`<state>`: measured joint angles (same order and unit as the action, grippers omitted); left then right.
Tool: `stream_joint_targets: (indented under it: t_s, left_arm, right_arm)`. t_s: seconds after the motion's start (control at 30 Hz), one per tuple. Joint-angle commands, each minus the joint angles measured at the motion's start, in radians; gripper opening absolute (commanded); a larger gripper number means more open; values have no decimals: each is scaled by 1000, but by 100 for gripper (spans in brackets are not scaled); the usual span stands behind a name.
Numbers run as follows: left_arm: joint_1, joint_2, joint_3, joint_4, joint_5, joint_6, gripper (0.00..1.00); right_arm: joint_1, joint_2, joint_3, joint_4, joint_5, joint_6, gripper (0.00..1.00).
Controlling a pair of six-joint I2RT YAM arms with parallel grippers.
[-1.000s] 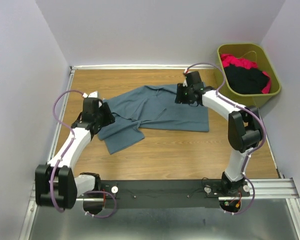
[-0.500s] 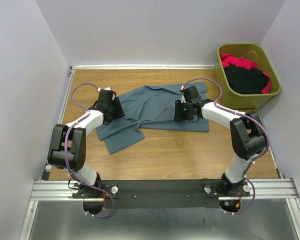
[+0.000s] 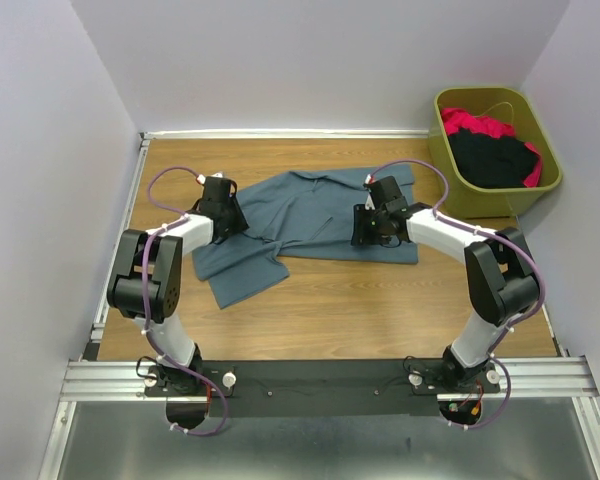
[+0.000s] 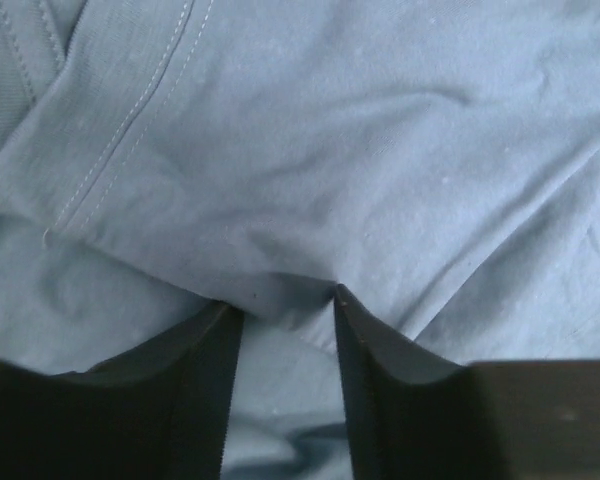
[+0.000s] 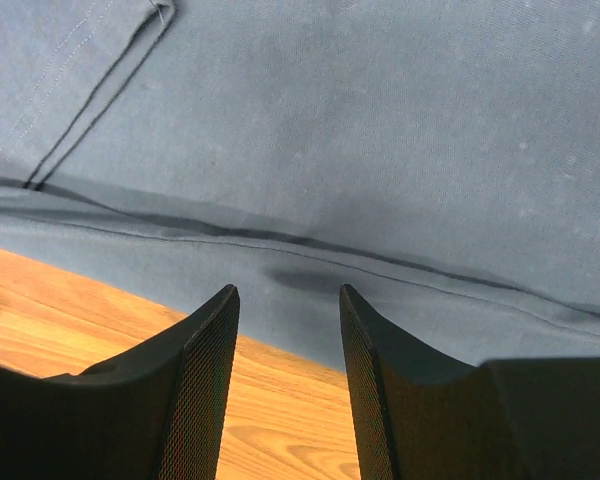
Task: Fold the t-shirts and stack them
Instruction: Flatten the tshirt out
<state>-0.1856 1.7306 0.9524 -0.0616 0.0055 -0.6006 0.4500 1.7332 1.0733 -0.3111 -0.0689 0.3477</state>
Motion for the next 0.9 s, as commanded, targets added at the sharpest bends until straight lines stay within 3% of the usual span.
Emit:
stream_joint_targets:
  t_s: [0.0, 0.07, 0.17, 0.43, 0.67, 0.87]
  left_arm:
    - [-9, 3, 32, 37, -39, -10, 31]
    - [-8, -8, 42, 34, -51, -4, 15]
    - [-8, -20, 55, 29, -68, 8, 0]
    - [23, 24, 278, -50, -98, 53, 0]
    - [70, 225, 642, -106, -93, 73, 0]
    - [116, 377, 851, -77, -87, 3, 1]
  right_arm:
    - [0, -11, -22, 18, 47, 10, 52]
    - [0, -1, -38, 21, 60, 11, 52]
    - [0, -1, -65, 24, 63, 13, 52]
    - [0, -6, -136, 29, 63, 36, 52]
    - [0, -18, -174, 29, 63, 43, 52]
    - [0, -50, -174, 27, 58, 42, 53]
